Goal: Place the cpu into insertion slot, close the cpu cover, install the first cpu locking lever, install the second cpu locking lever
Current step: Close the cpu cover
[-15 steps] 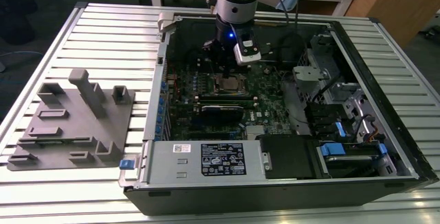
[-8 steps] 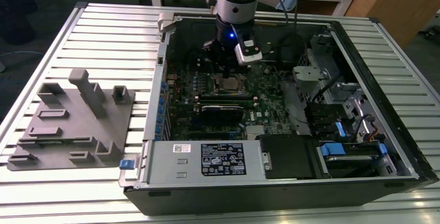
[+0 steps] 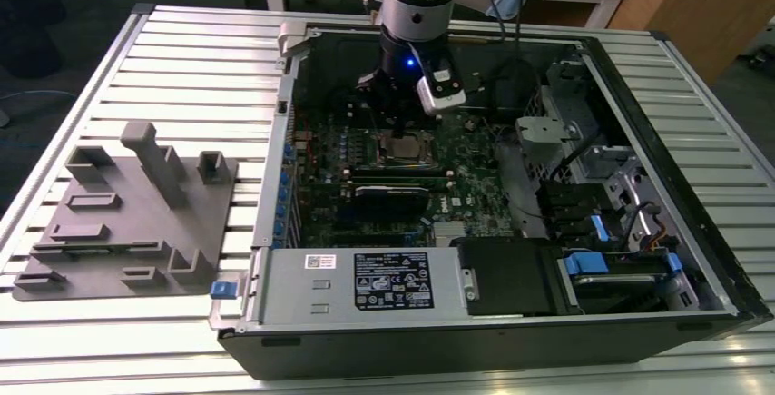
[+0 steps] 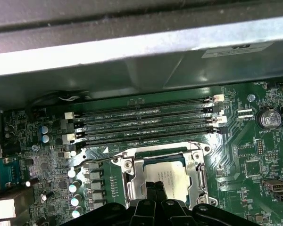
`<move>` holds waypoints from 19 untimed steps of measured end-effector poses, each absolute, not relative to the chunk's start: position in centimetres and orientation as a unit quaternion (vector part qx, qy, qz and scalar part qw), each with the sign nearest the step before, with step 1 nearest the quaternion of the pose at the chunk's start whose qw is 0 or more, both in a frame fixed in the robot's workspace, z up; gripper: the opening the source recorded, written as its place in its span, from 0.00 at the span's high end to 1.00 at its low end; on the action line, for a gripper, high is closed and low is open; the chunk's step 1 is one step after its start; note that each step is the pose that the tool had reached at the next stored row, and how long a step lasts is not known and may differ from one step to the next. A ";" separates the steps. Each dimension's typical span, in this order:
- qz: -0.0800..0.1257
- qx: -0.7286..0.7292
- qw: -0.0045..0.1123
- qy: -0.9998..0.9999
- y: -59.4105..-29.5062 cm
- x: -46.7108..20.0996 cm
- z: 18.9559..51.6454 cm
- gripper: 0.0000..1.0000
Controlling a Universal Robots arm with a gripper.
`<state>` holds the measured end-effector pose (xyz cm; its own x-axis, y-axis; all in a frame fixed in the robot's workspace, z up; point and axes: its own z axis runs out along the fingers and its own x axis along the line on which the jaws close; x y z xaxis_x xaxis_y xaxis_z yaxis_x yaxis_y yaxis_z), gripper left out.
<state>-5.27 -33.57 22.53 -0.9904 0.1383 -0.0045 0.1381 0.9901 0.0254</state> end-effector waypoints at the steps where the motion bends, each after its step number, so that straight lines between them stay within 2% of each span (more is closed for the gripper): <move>1: 0.013 0.069 0.003 0.998 -33.6 -5.3 22.5 0.89; 19: 0.013 0.057 0.003 0.998 -33.6 -5.3 22.5 0.89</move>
